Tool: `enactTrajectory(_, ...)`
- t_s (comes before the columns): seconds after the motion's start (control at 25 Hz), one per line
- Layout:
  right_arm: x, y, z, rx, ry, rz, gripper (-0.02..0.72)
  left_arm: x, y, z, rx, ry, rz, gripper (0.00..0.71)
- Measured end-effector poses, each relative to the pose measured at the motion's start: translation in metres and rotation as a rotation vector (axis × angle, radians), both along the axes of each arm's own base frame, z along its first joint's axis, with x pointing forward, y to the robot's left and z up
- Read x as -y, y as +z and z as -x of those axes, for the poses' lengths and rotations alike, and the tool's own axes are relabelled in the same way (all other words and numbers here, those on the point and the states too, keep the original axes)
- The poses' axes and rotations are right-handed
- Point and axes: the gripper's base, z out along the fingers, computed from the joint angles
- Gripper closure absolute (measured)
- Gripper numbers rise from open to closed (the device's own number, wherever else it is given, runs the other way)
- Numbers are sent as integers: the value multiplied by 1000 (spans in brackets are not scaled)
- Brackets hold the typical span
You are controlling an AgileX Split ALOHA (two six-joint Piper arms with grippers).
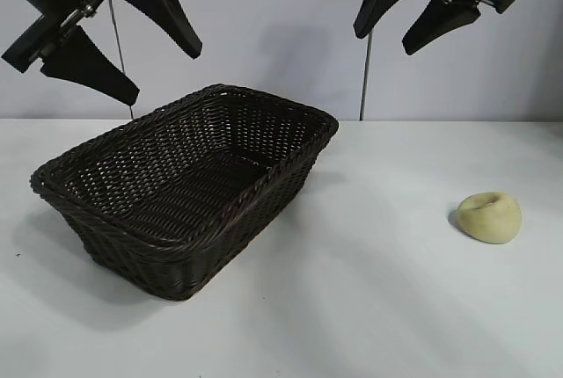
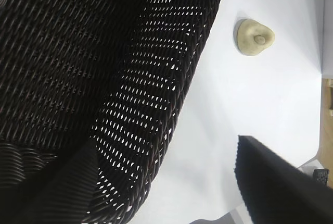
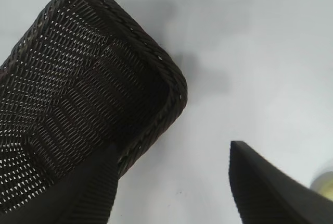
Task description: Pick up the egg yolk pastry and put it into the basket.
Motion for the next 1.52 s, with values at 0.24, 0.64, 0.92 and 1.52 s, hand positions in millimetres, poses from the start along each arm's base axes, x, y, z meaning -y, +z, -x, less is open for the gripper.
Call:
enactTrajectory(0.24,0,0,0,1,0,0,249,0,0,0,0,0,0,175)
enactTrajectory(0.64,0,0,0,1,0,-1,249,0,0,0,0,0,0,175)
enactTrajectory(0.92,0,0,0,0,0,0,249,0,0,0,3,3,0,175)
enactTrajectory(1.52,0,0,0,0,0,0,249,0,1,-1,-1,29,7,175)
